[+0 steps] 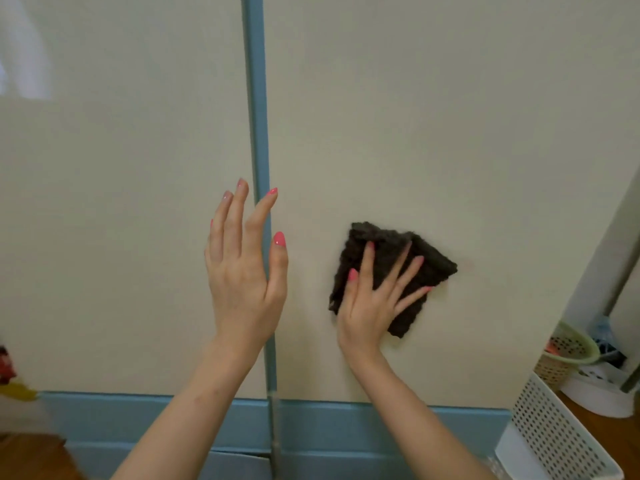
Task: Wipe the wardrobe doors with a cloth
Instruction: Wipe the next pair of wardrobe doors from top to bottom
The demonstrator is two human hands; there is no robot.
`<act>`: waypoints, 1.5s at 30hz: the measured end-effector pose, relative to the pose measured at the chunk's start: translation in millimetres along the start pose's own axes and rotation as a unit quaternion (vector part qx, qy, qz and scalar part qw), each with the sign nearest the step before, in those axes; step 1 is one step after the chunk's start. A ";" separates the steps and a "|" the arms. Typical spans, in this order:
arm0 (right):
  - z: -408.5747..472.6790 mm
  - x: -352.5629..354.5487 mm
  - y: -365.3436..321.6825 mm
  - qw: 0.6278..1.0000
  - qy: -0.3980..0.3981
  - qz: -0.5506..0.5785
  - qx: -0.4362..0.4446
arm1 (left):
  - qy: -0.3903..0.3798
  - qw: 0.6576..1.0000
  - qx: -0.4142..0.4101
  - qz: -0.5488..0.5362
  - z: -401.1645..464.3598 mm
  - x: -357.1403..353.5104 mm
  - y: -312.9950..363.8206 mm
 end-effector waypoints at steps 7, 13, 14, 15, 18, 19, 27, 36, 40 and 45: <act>-17.5 -28.2 -68.3 0.987 0.002 -0.053 0.152 | -0.008 0.999 0.029 -0.026 -14.3 -8.8 -2.9; -114.2 -51.7 -31.5 0.909 -0.135 -0.101 0.382 | -0.021 0.999 0.037 -0.020 -34.7 -17.5 -9.5; -120.6 -49.6 -18.3 0.898 -0.154 -0.100 0.399 | -0.022 0.999 0.037 -0.020 -37.5 -17.5 -10.3; -119.5 -45.6 -4.4 0.893 -0.167 -0.099 0.406 | -0.020 0.999 0.036 -0.019 -37.8 -17.7 -10.9; -94.6 -16.9 51.9 0.923 -0.135 -0.093 0.349 | -0.020 0.999 0.044 -0.015 -44.8 -21.8 -15.0; -77.7 -3.2 74.4 0.941 -0.110 -0.096 0.304 | -0.021 0.999 0.046 -0.016 -47.7 -24.2 -15.7; 17.7 79.2 184.2 0.996 -0.006 -0.087 0.003 | -0.026 0.998 0.049 -0.034 -64.5 -34.8 -21.4; -101.1 55.4 210.1 0.981 -0.025 -0.039 -0.187 | -0.008 0.998 0.028 -0.048 -76.9 -21.8 -41.3; -163.1 40.4 200.3 0.973 -0.052 -0.003 -0.224 | -0.033 0.999 0.017 -0.031 -87.7 -22.8 -56.5; -200.7 -0.4 138.8 0.977 -0.101 -0.041 -0.181 | -0.042 0.997 0.050 -0.038 -96.4 -30.9 -72.8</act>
Point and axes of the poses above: each hand's wrist, its own z-axis towards the middle knuckle, its own x-axis out of the back of the hand, y = z × x, the point moved 5 cm from there along z, towards the middle knuckle, and after that the axes turned 9 degrees about x, right-handed, at the moved point
